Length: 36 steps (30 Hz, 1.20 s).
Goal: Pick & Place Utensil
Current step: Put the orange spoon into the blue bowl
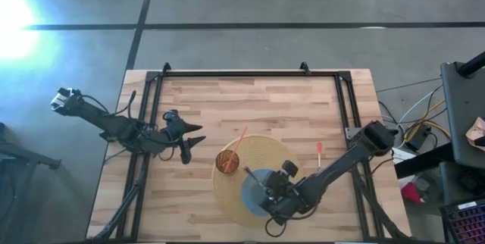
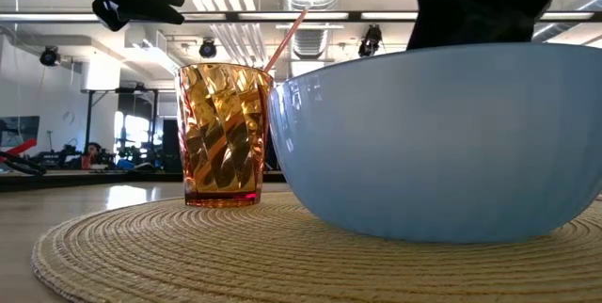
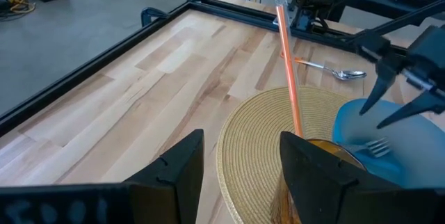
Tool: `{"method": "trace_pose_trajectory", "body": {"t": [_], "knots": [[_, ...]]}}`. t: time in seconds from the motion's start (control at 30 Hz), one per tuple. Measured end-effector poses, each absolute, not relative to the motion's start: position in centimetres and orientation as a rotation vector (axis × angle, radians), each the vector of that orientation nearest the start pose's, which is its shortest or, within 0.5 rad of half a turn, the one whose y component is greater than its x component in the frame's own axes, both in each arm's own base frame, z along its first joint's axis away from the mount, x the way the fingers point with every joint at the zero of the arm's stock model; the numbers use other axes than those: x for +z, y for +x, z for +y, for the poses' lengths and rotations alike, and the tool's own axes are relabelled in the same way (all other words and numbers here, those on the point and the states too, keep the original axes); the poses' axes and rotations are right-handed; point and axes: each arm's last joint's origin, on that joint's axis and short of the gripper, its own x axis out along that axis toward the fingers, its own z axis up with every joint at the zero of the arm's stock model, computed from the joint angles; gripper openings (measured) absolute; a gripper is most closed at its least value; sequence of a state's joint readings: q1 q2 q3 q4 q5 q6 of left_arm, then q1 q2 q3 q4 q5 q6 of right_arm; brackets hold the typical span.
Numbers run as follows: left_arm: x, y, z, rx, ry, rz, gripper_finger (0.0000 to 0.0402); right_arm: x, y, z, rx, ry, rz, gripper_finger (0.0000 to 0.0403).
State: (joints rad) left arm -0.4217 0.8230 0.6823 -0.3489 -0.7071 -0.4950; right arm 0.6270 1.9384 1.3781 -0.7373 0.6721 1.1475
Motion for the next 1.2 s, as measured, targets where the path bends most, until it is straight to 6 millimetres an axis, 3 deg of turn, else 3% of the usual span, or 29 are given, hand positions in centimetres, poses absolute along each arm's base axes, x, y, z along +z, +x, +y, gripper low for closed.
{"method": "trace_pose_trajectory", "body": {"t": [0.3,0.67,0.93,1.2], "knots": [[28.0,16.3,-5.3,0.372,-0.219,0.334,0.0181,21.3,29.8,19.4,-0.583,0.16,0.876,0.0141],[28.0,16.3,-5.3,0.364,-0.207,0.34,0.0181,23.9,25.9,16.6,-0.75,0.115,0.967,0.0126],[28.0,16.3,-5.3,0.363,-0.205,0.343,0.0181,24.7,22.2,14.0,-0.813,0.265,0.96,0.0123],[27.9,16.3,-5.3,0.362,-0.206,0.344,0.0181,24.0,17.5,11.1,-0.913,0.59,0.983,0.0123]]}}
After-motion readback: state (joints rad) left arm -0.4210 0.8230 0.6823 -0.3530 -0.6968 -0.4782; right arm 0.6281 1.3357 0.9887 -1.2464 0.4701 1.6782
